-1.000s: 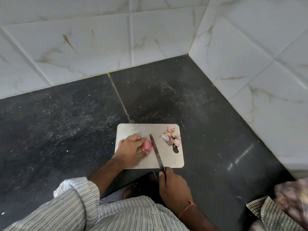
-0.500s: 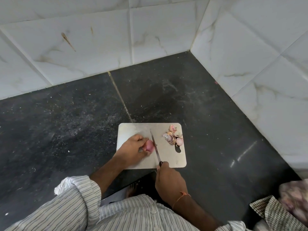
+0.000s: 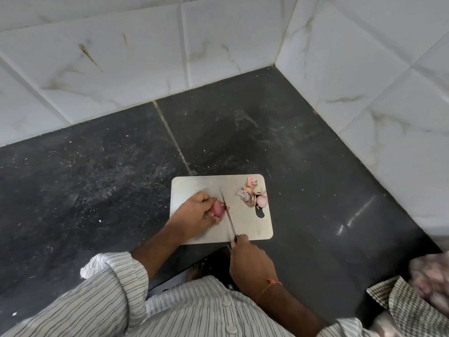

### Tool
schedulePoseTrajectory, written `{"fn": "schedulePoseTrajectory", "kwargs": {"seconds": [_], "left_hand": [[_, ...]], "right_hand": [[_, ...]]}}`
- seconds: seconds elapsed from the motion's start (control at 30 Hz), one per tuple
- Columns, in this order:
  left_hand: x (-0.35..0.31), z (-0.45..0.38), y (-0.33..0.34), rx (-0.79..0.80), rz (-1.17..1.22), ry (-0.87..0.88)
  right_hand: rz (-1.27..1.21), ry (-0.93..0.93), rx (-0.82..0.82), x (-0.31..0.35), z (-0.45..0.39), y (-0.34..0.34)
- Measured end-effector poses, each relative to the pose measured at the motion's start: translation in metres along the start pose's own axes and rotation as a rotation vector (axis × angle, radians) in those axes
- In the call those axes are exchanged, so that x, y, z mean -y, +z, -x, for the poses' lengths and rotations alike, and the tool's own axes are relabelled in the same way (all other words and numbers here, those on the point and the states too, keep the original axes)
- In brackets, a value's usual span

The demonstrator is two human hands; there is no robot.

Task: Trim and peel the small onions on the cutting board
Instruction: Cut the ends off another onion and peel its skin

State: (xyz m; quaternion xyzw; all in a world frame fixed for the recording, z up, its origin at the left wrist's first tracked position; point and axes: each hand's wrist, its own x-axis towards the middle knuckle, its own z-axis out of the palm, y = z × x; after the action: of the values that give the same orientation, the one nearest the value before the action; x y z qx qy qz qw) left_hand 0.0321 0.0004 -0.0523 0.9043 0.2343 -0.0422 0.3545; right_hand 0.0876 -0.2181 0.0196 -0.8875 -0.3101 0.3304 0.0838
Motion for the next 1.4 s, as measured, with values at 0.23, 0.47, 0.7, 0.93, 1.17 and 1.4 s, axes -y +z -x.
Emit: {"fn": "schedulePoseTrajectory", "kwargs": {"seconds": [0.23,0.47,0.7,0.93,1.17,1.4], "left_hand": [[0.0,-0.001,0.004,0.0,-0.012,0.03],[0.006,0.0,0.006,-0.018,-0.035,0.01],[0.009,0.003,0.009,-0.025,-0.011,-0.009],[0.009,0.003,0.007,-0.024,-0.026,0.009],[0.007,0.003,0.003,-0.04,0.024,-0.036],[0.008,0.002,0.003,-0.028,0.057,-0.031]], "right_hand": [[0.006,0.0,-0.038,0.003,-0.022,0.001],[-0.04,0.041,0.047,-0.018,0.007,0.018],[0.032,0.077,0.058,-0.027,0.008,0.034],[0.011,0.086,-0.072,-0.035,0.003,0.025],[-0.063,-0.01,-0.154,-0.024,0.003,0.017],[-0.065,-0.027,-0.12,-0.011,0.0,0.016]]}}
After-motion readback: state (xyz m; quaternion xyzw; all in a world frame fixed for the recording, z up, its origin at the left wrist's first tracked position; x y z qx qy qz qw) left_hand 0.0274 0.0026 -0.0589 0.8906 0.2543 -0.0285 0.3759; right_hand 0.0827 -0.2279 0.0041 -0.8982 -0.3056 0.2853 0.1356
